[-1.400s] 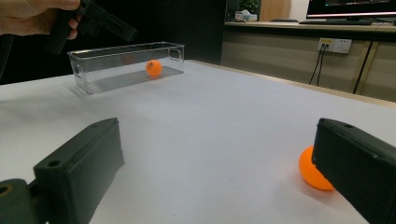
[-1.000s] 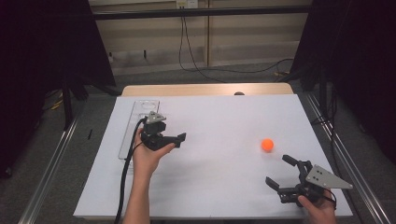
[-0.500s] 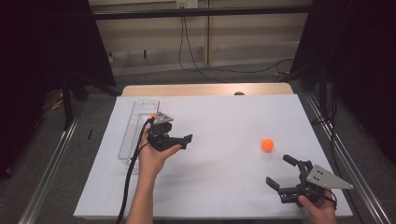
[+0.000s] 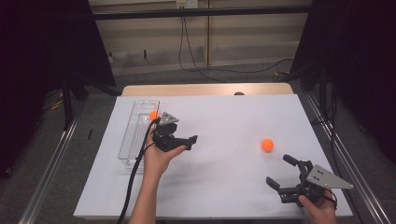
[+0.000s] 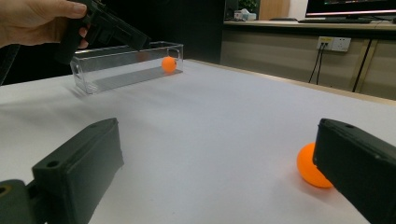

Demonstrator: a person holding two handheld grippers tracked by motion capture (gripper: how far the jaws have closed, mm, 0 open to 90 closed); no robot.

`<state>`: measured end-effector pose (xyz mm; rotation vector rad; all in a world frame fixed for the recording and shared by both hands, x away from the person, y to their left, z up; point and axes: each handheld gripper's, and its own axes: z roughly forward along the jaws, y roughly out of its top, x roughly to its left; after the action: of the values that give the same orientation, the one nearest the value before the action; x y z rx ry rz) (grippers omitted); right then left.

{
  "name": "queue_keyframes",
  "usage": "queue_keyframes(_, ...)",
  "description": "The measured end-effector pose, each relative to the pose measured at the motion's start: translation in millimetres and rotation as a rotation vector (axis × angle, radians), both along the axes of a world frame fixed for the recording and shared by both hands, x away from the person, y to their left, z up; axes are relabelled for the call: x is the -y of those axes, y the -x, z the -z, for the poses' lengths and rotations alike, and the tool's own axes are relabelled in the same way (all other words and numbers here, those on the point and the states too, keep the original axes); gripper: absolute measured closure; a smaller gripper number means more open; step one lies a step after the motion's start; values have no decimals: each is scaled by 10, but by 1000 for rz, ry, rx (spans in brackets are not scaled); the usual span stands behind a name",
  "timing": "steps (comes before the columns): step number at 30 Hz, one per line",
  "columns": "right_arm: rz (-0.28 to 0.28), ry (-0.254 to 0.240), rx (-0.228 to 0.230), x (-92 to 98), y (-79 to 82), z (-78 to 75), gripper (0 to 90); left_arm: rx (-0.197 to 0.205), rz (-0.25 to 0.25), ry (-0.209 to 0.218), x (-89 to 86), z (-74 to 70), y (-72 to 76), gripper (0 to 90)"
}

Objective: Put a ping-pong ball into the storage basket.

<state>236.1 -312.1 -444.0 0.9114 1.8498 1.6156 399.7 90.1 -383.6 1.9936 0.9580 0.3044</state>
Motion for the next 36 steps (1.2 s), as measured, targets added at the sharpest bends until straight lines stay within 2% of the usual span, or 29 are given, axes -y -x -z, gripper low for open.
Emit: queue_keyframes(36,-2,1,0,4,5,-1,14,-10,36,10,183,76,-4,96)
